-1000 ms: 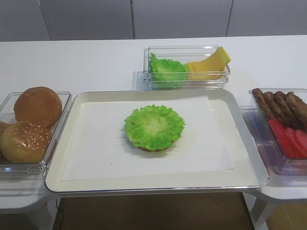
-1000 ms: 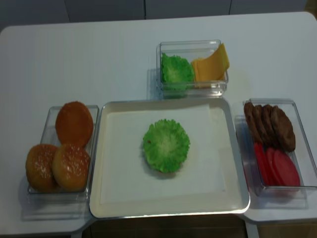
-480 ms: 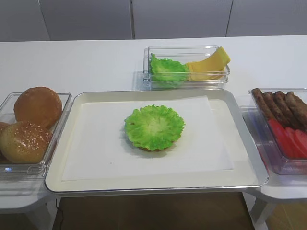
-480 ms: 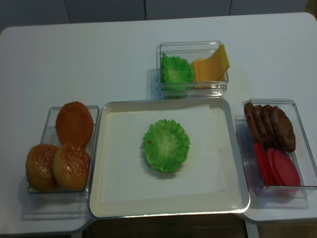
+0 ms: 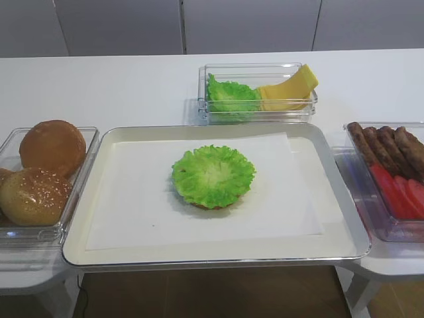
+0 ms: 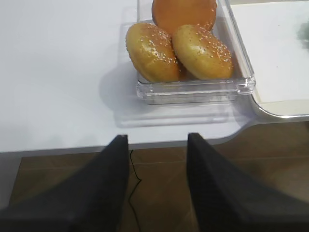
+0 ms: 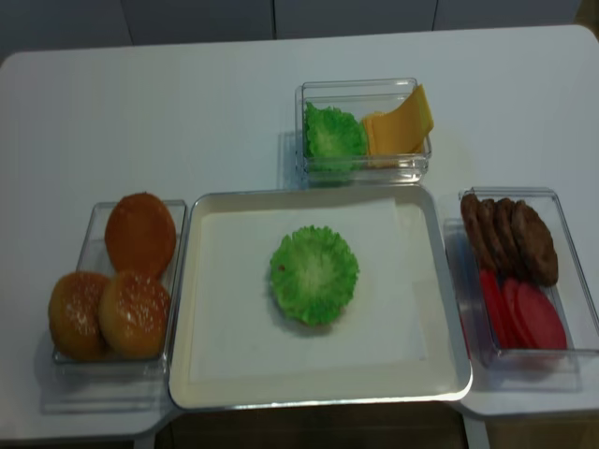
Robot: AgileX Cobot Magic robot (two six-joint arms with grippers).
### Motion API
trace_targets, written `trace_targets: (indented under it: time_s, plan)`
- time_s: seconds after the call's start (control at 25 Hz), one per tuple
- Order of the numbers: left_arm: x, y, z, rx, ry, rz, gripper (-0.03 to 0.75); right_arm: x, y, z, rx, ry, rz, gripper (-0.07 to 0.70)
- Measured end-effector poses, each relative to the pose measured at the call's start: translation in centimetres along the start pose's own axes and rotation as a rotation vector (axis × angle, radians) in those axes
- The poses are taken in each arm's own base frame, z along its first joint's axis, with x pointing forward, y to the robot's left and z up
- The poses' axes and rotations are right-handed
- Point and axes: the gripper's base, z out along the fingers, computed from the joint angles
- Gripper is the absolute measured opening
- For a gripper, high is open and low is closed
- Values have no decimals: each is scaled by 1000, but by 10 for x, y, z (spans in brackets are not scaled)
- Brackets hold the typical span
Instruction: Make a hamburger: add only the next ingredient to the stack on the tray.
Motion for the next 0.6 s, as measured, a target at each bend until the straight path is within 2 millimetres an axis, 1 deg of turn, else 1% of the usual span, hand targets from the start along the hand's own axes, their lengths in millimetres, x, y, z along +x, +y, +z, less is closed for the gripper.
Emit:
trace_targets:
  time_s: [0.6]
  plan:
    - [0,0,0,0,0,0,296,0,0,0,0,-1,0,418]
